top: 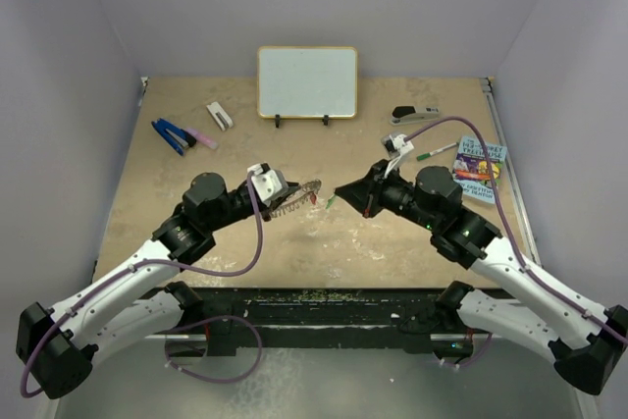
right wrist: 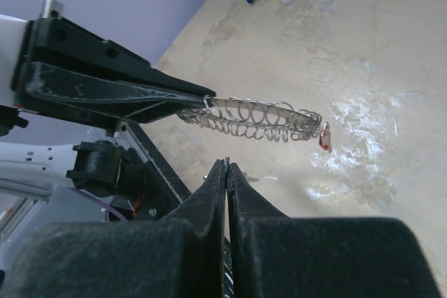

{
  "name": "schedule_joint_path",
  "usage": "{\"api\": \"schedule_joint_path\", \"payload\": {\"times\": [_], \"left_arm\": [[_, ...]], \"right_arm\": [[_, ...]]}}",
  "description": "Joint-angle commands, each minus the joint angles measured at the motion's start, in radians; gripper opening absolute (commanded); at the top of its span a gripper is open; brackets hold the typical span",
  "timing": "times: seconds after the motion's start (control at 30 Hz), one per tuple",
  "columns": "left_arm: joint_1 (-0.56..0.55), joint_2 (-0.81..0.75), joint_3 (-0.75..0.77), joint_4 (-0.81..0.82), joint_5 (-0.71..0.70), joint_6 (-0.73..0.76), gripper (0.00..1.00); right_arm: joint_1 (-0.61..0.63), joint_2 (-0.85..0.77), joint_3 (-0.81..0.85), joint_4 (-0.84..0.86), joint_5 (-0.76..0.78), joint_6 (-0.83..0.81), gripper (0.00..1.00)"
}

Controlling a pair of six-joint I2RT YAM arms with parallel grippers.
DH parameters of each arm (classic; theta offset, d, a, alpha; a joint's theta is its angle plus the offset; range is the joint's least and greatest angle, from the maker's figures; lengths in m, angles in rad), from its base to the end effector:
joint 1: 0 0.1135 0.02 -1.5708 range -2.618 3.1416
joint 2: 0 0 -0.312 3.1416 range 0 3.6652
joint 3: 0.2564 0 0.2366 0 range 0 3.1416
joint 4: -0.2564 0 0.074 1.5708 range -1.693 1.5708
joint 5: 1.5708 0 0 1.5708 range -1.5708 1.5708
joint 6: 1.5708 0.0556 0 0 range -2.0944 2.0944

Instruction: Put the keys on the keyring

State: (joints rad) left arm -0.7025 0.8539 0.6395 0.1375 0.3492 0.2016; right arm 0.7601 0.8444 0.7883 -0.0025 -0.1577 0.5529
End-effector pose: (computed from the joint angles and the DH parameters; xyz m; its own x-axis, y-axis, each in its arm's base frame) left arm 0.1230 -0.1291 0.3489 0.1163 0.1481 -0.9821 0.8617 0.4767 0.1739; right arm 0.1196 0.1258 0.3863 -0.4531 0.2848 -0.8447 -0.6535 0.5384 0.5321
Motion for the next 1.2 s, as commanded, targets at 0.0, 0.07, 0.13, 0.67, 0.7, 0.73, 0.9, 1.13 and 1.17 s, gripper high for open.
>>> {"api": "schedule_joint_path", "payload": {"times": [0.0,0.07,0.13,0.67,0.7,0.73,0.9,1.13,1.17], "left_arm": [[0.004,-0.004,0.006,0.050,-0.026,-0.025,0.04],[0.004,-0.005,0.007,0.054,-0.033,-0.023,0.04],[0.004,-0.008,0.007,0.054,-0.037,-0.022,0.04],[0.004,-0.036,0.006,0.031,-0.043,-0.018,0.04],[0.003,-0.036,0.008,0.031,-0.043,-0.018,0.04],[0.003,-0.034,0.009,0.030,-0.042,-0.019,0.04],[0.003,-0.034,0.011,0.027,-0.041,-0.012,0.04],[0.003,-0.033,0.010,0.034,-0.039,-0.009,0.04],[0.004,-0.033,0.009,0.034,-0.039,-0.009,0.04]], "right_arm": [[0.041,0.023,0.061,0.079,-0.005,-0.016,0.00],[0.071,0.046,0.074,0.082,0.021,-0.018,0.00],[0.104,0.071,0.095,0.074,0.052,-0.024,0.00],[0.186,0.186,0.191,0.066,0.171,-0.031,0.00],[0.188,0.194,0.199,0.062,0.177,-0.033,0.00],[0.189,0.201,0.206,0.059,0.181,-0.036,0.00],[0.194,0.221,0.210,0.046,0.198,-0.045,0.00],[0.201,0.235,0.248,0.033,0.210,-0.044,0.00],[0.202,0.238,0.250,0.032,0.212,-0.044,0.00]]}}
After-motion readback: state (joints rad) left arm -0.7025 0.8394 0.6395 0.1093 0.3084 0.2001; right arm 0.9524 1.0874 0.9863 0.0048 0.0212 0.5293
